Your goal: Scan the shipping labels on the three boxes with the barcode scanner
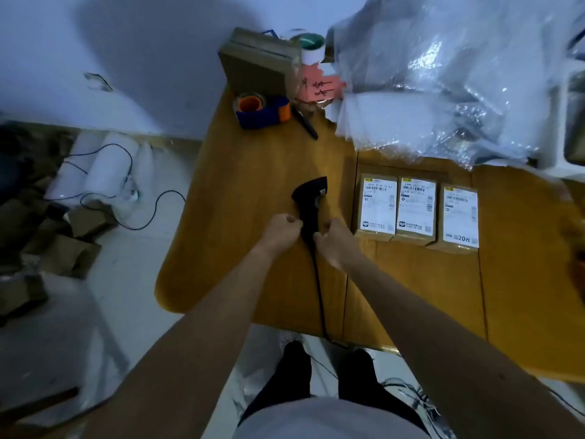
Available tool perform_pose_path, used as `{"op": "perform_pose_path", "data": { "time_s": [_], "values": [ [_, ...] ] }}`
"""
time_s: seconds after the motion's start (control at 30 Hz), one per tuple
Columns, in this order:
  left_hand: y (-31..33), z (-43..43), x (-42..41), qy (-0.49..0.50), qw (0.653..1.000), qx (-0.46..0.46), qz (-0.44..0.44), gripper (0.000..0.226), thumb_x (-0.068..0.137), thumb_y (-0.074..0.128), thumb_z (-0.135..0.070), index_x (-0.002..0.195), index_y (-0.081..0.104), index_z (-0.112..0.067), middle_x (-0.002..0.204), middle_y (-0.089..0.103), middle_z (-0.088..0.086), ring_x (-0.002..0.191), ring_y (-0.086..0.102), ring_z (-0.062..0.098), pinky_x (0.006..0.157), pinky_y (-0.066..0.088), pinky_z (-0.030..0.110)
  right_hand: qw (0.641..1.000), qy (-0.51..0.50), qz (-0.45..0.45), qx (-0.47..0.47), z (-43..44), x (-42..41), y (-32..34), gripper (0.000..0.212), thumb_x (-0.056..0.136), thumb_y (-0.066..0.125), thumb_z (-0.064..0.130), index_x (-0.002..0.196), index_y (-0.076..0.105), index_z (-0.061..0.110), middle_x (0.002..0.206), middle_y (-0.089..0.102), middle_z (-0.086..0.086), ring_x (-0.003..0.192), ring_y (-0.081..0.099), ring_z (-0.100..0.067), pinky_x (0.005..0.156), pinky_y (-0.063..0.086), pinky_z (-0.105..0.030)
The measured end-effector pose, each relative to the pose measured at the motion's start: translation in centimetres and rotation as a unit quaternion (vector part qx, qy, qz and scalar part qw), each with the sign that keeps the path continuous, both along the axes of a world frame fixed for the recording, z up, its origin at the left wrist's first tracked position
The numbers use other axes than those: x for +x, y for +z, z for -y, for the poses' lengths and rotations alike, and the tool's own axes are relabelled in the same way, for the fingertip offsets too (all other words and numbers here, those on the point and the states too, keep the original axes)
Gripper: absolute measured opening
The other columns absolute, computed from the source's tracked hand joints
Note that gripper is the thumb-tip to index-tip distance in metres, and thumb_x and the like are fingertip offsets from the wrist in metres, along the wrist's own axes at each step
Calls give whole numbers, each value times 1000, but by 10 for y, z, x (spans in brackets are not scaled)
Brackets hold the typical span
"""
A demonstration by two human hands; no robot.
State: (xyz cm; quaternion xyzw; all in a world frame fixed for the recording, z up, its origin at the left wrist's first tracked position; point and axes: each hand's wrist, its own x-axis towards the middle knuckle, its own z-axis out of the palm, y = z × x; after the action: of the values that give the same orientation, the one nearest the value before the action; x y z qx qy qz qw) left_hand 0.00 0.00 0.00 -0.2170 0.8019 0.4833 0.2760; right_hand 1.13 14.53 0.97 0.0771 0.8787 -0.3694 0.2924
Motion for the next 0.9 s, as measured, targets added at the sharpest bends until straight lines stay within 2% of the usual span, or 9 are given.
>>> {"op": "perform_pose_path", "data": {
  "time_s": [0.13,0.23,0.3,0.37,0.47,0.57,0.7,0.8,0.9],
  "values": [
    [-10,-3,-5,72,997,27,5,11,105,53,-21,99,60,-16,102,64,7,94,62,24,90,53,40,994,-80,41,-59,-4,-5,-9,48,102,54,29,145,46,10,131,60,-9,108,56,-23,87,46,-36],
    [-19,-9,-5,84,995,42,11,24,105,53,-21,124,63,-11,118,65,8,112,64,27,103,52,45,984,-130,61,-106,-6,-9,-17,50,102,57,27,147,48,9,140,57,-8,122,55,-24,92,43,-33],
    [-21,-12,-1,90,994,56,12,7,105,54,-21,104,61,-20,103,59,6,102,61,27,95,52,40,981,-141,72,-108,-6,-9,-15,46,102,57,26,144,53,8,134,58,-6,123,55,-24,89,40,-31],
    [-27,-15,-2,108,992,68,23,26,103,57,-24,81,45,-26,95,50,4,92,55,22,83,49,37,978,-150,77,-123,-8,-10,-14,24,102,55,21,120,66,10,112,61,-4,100,58,-19,81,40,-30],
    [-23,-15,-2,136,983,109,60,18,100,63,-35,94,57,-20,101,61,1,99,64,22,80,55,34,973,-159,98,-136,-11,-10,-9,21,95,53,16,74,56,12,80,55,-6,74,51,-19,68,38,-31],
    [-20,-14,4,157,975,140,69,26,100,64,-35,119,62,-16,108,67,-1,102,68,20,85,58,36,972,-146,110,-147,-15,-10,0,16,93,56,20,79,58,11,85,57,-11,83,55,-22,74,42,-35],
    [-15,-17,18,178,964,184,67,32,100,65,-31,126,64,-12,114,71,5,103,70,21,86,58,35,978,-107,121,-133,-22,-5,9,33,98,60,24,113,72,-3,104,71,-18,97,68,-30,86,54,-39],
    [-9,-21,26,201,960,188,58,32,99,66,-30,125,64,-11,123,70,11,109,70,27,95,58,42,983,-73,110,-126,-25,2,16,26,101,58,29,111,69,8,109,68,-11,94,64,-21,82,51,-34],
    [-2,-27,33,220,952,206,52,33,99,67,-28,125,64,-9,123,70,14,108,70,29,88,60,40,981,-72,98,-149,-33,8,22,29,101,58,30,115,68,7,113,68,-12,100,64,-24,90,52,-38]
  ]
}}
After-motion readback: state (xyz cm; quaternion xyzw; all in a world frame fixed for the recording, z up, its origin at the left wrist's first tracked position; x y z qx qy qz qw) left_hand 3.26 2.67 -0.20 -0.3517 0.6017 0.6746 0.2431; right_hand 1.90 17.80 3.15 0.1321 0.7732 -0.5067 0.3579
